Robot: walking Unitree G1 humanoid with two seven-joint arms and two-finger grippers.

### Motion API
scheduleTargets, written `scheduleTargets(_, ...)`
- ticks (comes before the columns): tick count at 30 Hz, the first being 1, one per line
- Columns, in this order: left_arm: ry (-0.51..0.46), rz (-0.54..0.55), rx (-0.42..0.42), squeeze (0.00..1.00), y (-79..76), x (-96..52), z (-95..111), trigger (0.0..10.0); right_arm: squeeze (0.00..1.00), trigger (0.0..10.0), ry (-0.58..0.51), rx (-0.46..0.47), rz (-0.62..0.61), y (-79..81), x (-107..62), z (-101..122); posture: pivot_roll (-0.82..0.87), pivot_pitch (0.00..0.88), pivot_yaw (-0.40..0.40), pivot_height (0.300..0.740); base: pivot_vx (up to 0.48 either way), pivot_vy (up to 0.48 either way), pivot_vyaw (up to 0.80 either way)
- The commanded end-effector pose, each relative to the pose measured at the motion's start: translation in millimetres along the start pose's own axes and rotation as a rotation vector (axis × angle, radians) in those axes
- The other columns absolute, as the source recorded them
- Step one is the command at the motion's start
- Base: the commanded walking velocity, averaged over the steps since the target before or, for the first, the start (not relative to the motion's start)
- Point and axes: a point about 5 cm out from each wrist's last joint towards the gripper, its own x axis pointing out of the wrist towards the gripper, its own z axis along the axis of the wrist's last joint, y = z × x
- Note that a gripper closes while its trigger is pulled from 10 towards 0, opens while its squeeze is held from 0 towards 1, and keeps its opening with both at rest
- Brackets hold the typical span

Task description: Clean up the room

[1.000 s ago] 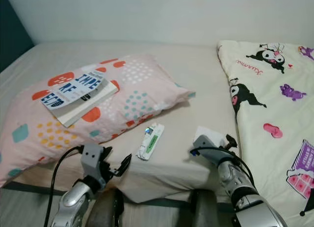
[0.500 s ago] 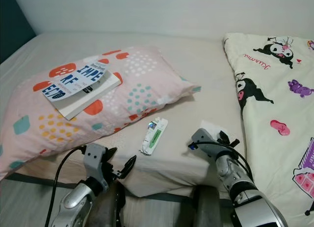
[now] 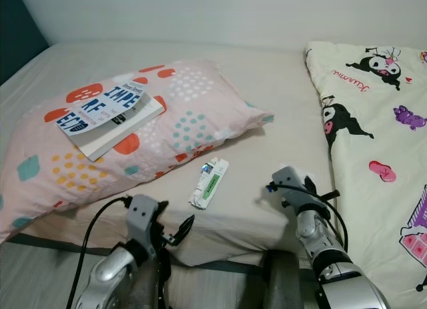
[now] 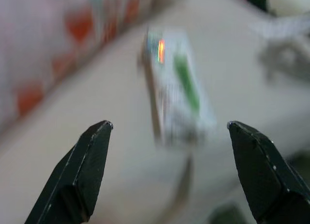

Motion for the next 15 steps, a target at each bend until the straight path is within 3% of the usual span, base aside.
scheduleTargets(1, -0.034, -0.023, -0.024, 0.0, -6.5, 7.4, 9, 10.0, 0.0, 0.0, 0.013, 0.039, -0.015, 1.5, -3.5, -4, 0.22, 0.235, -0.005, 0.544, 0.0, 0.0, 0.0)
scheduleTargets(4, -0.061, -0.075, -0.042, 0.0, -14.7, 18.8, 19, 10.0, 0.0, 0.0, 0.008, 0.043, -0.026, -1.9, -3.6, -6, 0.21, 0.234, -0.003, 0.544, 0.0, 0.0, 0.0)
scheduleTargets(7, -0.014, -0.152, -0.074, 0.0, -35.1, 24.6, 5, 10.0, 0.0, 0.0, 0.018, 0.044, -0.044, -9.3, -4.7, -13, 0.19, 0.233, -0.003, 0.544, 0.0, 0.0, 0.0)
scheduleTargets(11, 0.005, -0.154, -0.068, 0.0, -41.2, 26.8, -1, 10.0, 0.0, 0.0, 0.019, 0.048, -0.049, -11.1, -5.0, -15, 0.16, 0.233, -0.005, 0.544, 0.0, 0.0, 0.0)
scheduleTargets(15, 0.074, -0.102, -0.004, 0.0, -53.0, 37.6, -14, 10.0, 0.0, 0.0, 0.008, 0.063, -0.052, -10.4, -7.2, -15, 0.13, 0.23, -0.009, 0.544, 0.0, 0.0, 0.0)
